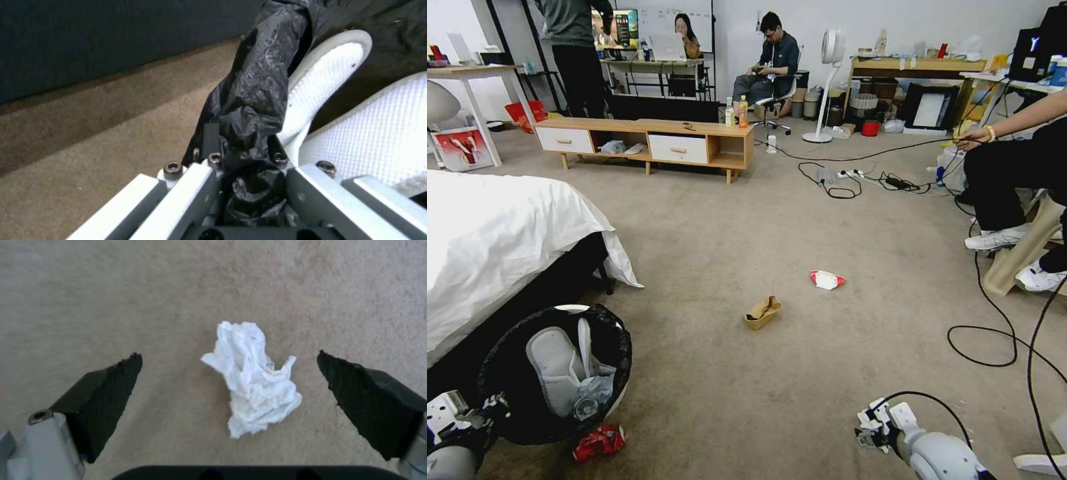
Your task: Pick up the trash bin and place the garbage on the floor into it.
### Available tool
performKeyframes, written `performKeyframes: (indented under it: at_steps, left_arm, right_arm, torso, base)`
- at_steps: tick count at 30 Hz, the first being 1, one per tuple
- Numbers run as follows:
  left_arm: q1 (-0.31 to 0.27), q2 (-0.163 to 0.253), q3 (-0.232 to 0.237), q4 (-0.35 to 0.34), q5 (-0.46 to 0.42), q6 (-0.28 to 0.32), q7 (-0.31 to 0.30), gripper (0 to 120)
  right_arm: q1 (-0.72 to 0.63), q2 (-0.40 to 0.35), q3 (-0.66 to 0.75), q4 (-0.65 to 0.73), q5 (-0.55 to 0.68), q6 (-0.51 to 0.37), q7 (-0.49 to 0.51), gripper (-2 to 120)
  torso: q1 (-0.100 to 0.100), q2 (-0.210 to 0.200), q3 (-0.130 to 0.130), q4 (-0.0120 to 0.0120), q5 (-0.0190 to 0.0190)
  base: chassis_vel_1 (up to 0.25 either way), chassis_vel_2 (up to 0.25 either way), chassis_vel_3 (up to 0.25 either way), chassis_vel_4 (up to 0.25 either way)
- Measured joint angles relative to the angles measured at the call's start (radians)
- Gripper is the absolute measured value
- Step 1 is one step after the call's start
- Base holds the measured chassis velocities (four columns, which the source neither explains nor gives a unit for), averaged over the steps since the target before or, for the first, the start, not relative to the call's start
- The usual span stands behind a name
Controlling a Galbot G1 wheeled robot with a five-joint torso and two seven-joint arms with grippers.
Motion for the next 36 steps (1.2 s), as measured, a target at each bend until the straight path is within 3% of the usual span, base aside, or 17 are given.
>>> performKeyframes:
  at_steps: [10,36]
  left_arm:
    - [0.001,-0.004,-0.001,0.013,0.007,-0.001,0.0,1]
    - [-0.004,-0.008,0.003,0.035,0.023,-0.005,0.004,1]
  right_arm:
    - [0.077,0.038,-0.047,-0.158,-0.045,0.059,-0.01,100]
    - [0.098,0.071,-0.044,-0.311,-0.085,0.118,0.002,100]
  torso:
    - [0.0,0.0,0.0,-0.0003,0.0]
    - [0.0,0.0,0.0,-0.0002,0.0]
  base:
    - [0.0,0.0,0.0,0.0]
    - [0.0,0.0,0.0,0.0]
